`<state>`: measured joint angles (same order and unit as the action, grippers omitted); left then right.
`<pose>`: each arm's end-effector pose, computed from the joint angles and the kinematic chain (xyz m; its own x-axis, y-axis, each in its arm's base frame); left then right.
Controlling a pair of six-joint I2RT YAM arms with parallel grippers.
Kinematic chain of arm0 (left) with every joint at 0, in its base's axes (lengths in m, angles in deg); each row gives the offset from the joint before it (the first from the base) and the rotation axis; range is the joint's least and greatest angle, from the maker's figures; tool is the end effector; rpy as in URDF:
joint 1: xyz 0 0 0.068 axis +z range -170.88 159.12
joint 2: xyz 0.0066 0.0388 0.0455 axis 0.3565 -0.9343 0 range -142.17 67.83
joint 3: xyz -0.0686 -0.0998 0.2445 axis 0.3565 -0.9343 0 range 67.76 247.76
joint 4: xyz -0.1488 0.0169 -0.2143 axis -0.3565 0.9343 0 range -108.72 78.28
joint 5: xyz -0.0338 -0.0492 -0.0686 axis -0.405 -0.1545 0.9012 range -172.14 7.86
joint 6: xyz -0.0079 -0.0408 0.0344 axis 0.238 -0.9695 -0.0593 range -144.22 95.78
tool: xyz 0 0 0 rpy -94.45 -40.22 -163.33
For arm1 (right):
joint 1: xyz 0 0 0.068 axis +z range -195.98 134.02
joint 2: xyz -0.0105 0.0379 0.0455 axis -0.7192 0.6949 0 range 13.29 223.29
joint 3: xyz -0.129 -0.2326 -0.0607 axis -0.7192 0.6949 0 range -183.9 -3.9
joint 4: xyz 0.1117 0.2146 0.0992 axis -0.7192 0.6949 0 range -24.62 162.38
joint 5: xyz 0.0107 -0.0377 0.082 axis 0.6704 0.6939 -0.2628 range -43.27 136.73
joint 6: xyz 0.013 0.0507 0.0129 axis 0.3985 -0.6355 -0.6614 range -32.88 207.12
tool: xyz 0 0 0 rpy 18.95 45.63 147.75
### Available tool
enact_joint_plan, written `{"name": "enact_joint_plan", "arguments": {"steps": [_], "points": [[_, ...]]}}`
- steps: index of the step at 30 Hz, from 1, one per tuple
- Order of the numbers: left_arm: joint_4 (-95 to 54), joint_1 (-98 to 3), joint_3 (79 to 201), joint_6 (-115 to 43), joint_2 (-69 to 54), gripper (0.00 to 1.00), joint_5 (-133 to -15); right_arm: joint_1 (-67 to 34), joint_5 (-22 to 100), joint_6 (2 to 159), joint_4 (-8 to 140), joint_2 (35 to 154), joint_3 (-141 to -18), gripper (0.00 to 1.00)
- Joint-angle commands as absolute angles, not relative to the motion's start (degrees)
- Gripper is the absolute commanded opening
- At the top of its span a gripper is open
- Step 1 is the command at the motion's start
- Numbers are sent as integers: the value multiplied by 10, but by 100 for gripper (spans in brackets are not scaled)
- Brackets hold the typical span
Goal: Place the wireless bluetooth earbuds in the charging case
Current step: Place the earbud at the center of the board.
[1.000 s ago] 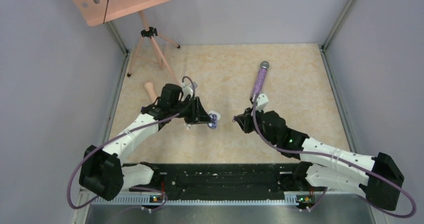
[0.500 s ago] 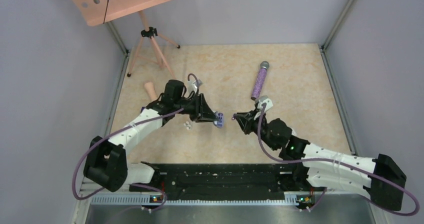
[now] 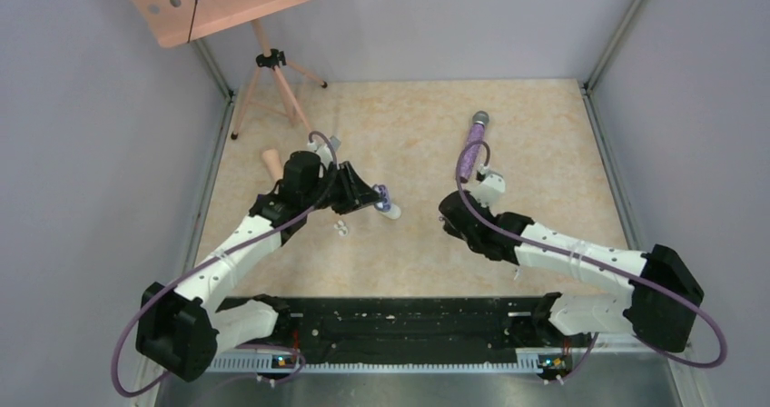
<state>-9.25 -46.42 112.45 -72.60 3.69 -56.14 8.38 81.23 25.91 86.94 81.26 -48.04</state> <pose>0.2176 -0.1212 0.2748 -0.8383 -0.3442 -0.4229 0.1611 0.5846 -0.7952 0.1573 0.1848 0.2406 -0.5837 0.4254 -0.6916 0.1525 0.8941 0.4212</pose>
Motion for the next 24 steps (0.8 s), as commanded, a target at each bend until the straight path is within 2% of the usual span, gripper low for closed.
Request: {"name": "enact_joint_plan", "arguments": {"steps": [1,7,9,10,12,17,24], "points": [[-85,-466,1107,-729,35,0,-589,44,784,123,982,821,-425,0],[-82,-465,1104,-716,31,0,-587,43,737,34,945,795,-364,2],[-81,-466,1105,-712,30,0,-586,44,719,25,916,790,-346,14],[-80,-466,1105,-711,29,0,-585,43,710,26,900,787,-338,29],[-77,-466,1106,-707,28,0,-583,43,688,43,864,782,-324,40],[-71,-466,1103,-699,27,0,-580,43,643,94,810,758,-306,42],[-71,-466,1102,-698,27,0,-577,40,643,236,844,688,-326,33]]}}
